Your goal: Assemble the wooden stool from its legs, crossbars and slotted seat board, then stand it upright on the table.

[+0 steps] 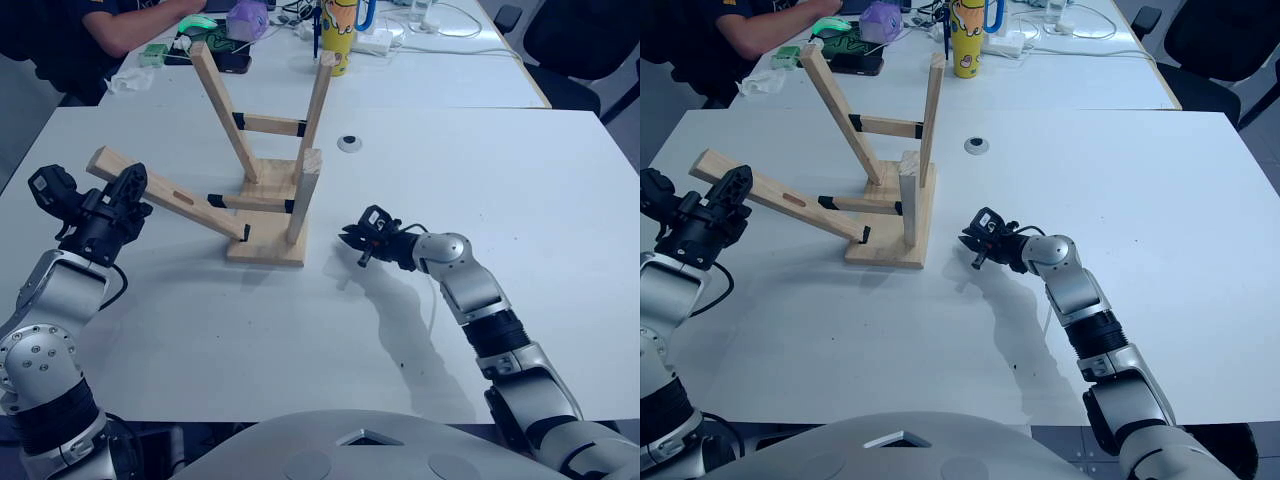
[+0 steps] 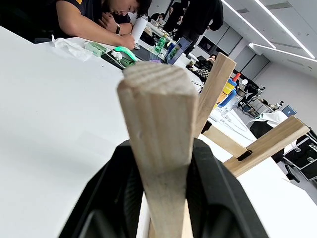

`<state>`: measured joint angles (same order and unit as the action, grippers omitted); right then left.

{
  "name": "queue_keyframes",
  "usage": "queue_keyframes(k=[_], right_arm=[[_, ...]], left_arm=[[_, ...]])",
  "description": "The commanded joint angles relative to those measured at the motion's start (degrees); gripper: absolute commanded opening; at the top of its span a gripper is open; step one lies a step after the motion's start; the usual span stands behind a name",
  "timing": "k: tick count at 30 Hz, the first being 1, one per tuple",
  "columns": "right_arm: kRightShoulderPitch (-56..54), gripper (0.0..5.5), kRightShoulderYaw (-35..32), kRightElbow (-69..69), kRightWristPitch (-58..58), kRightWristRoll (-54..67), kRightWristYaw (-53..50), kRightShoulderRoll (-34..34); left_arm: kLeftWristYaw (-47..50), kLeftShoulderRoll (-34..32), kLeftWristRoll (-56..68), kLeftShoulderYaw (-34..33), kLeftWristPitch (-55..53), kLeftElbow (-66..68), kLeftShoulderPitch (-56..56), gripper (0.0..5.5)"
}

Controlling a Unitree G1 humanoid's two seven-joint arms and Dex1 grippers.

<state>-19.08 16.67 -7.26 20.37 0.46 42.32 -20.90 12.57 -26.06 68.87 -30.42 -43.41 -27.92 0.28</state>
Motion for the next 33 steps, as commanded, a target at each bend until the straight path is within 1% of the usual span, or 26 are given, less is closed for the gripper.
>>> queue_keyframes(k=[1,7,10,17,20,24,26,33], right_arm=[[0.10,0.71,-0.34,0.25,0.11,-0.30,-0.67,-0.16],[-0.08,0.71,-0.40,0.66,0.37,-0.33,-1.26,0.08],[-0.04,0.71,-0.40,1.43,0.18,-0.11,-1.49,0.22],[-0.83,0.71,-3.07,5.42,-1.50,3.50,-0.81,1.50],[-1.53,0.71,-4.91,9.74,-1.56,9.08,3.21,1.71],[-2.26,0.71,-5.65,14.67,2.62,16.86,12.01,-1.87],[-2.99,0.71,-6.21,15.21,4.72,19.12,13.97,-3.07],[-6.18,1.80,-8.36,15.86,10.78,24.54,15.70,-4.66]], left_arm=[[0.75,-2.49,-3.96,2.28,-1.82,-0.42,0.81,1.04],[-0.10,-6.04,-12.41,9.64,-3.45,-4.24,1.04,1.04],[0.34,-5.09,-12.78,12.53,-4.13,-6.19,0.03,1.04],[-1.86,-4.44,-16.28,12.76,-3.06,-3.20,1.49,1.04],[-2.76,-4.80,-17.23,13.25,-3.13,-3.37,0.53,1.04],[-4.15,-5.25,-19.14,14.16,-3.21,-2.91,0.03,1.04],[-4.64,-5.18,-19.75,14.34,-3.18,-2.70,-0.40,1.04],[-5.53,-5.04,-20.88,14.22,-3.30,-2.95,-0.71,1.04]])
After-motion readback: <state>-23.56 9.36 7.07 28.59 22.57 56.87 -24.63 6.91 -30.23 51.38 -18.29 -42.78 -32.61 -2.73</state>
